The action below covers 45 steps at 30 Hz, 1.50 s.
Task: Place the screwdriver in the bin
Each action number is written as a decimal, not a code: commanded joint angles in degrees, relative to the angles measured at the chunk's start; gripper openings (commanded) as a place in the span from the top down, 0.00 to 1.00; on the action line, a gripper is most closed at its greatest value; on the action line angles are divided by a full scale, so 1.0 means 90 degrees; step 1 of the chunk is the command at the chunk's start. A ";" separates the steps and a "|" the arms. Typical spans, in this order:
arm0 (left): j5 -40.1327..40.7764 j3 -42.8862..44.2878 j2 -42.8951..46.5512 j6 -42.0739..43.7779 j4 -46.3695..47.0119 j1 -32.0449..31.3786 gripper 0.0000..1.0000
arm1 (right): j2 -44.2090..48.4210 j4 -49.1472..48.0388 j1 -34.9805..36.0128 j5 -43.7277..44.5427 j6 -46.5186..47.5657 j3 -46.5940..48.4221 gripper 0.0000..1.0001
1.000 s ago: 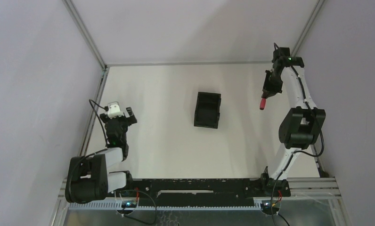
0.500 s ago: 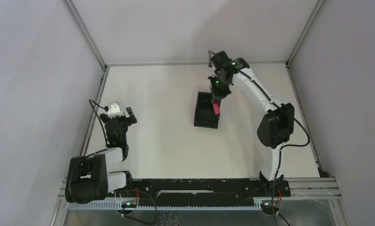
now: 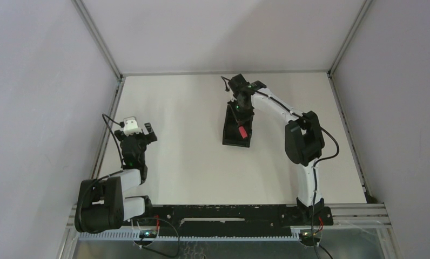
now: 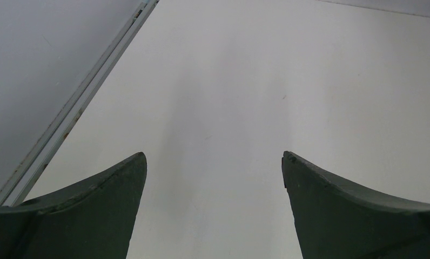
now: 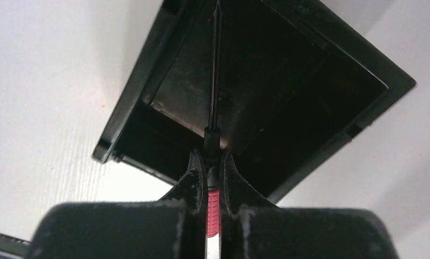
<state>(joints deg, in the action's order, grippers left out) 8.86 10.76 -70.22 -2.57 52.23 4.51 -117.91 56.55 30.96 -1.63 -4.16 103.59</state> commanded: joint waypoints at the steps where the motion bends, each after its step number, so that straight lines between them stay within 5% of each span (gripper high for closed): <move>1: 0.0066 0.0324 -0.0029 0.0088 0.0261 -0.0043 0.00 | -0.0212 -0.0850 -0.0012 0.0181 0.0228 -0.0241 1.00; 4: 0.0068 0.0318 -0.0028 0.0086 0.0261 -0.0043 0.00 | -0.0267 -0.1152 0.0009 0.0374 0.0150 -0.0448 0.97; 10: 0.0067 0.0323 -0.0027 0.0080 0.0261 -0.0043 0.00 | -0.0139 -0.1459 0.0016 0.0380 -0.0072 -0.0716 0.64; 23: 0.0065 0.0321 -0.0030 0.0080 0.0261 -0.0043 0.00 | 0.1944 -0.1600 0.0022 0.0881 0.0055 -0.1062 0.62; 24: 0.0062 0.0318 -0.0030 0.0080 0.0259 -0.0043 0.00 | 0.2202 -0.1655 0.0013 0.0929 0.0104 -0.1215 0.56; 25: 0.0065 0.0318 -0.0024 0.0080 0.0261 -0.0038 0.00 | 0.2568 -0.1787 -0.0007 0.0970 0.0153 -0.1428 0.40; 26: 0.0069 0.0327 -0.0025 0.0080 0.0261 -0.0039 0.00 | 0.2906 -0.1935 -0.0040 0.0971 0.0213 -0.1690 0.09; 27: 0.0065 0.0319 -0.0026 0.0080 0.0261 -0.0037 0.00 | 0.3263 -0.2172 -0.0069 0.0958 0.0285 -0.2048 0.02; 38: 0.0065 0.0320 -0.0023 0.0080 0.0261 -0.0043 0.00 | 0.6372 -0.4188 -0.1396 -0.0016 -0.0048 -0.5745 0.00; 45: 0.0066 0.0324 -0.0030 0.0083 0.0261 -0.0042 0.00 | 0.7923 -0.5282 -0.1542 0.0639 -0.0875 -0.7656 0.00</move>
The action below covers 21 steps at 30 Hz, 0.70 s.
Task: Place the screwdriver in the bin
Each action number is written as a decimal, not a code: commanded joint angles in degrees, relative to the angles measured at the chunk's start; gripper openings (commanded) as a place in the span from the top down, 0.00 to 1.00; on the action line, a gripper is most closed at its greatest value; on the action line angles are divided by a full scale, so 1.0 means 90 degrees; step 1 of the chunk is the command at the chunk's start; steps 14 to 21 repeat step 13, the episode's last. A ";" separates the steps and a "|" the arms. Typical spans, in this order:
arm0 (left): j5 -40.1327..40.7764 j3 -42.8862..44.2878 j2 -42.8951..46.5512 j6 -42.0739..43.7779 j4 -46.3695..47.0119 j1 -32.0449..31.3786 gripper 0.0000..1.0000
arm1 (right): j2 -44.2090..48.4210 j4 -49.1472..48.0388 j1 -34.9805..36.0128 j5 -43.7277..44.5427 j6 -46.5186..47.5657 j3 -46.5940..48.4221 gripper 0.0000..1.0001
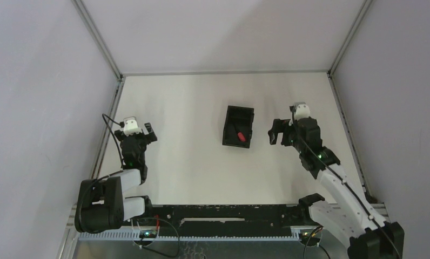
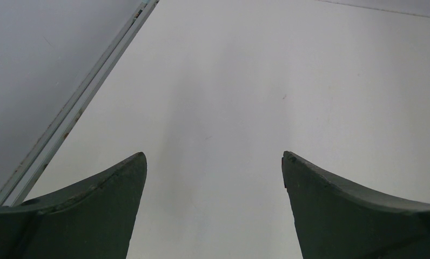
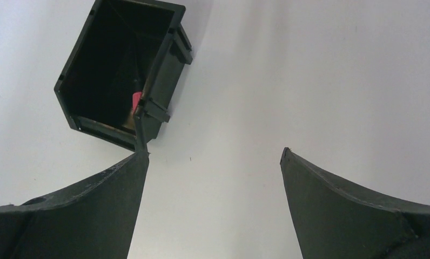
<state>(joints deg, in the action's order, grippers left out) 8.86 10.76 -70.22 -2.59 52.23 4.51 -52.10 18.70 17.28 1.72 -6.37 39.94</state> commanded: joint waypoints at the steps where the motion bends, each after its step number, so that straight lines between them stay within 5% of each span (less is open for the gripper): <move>1: 0.0064 0.0318 -0.0030 0.0089 0.0261 -0.0042 0.00 | 0.0747 -0.1178 -0.0022 0.0290 -0.0741 -0.0813 0.00; 9: 0.0070 0.0323 -0.0027 0.0084 0.0261 -0.0041 0.00 | 0.1510 -0.1830 -0.0015 0.0662 -0.1114 -0.2029 0.00; 21: 0.0067 0.0322 -0.0028 0.0085 0.0261 -0.0045 0.00 | 0.1588 -0.1936 -0.0025 0.0630 -0.1071 -0.2141 0.00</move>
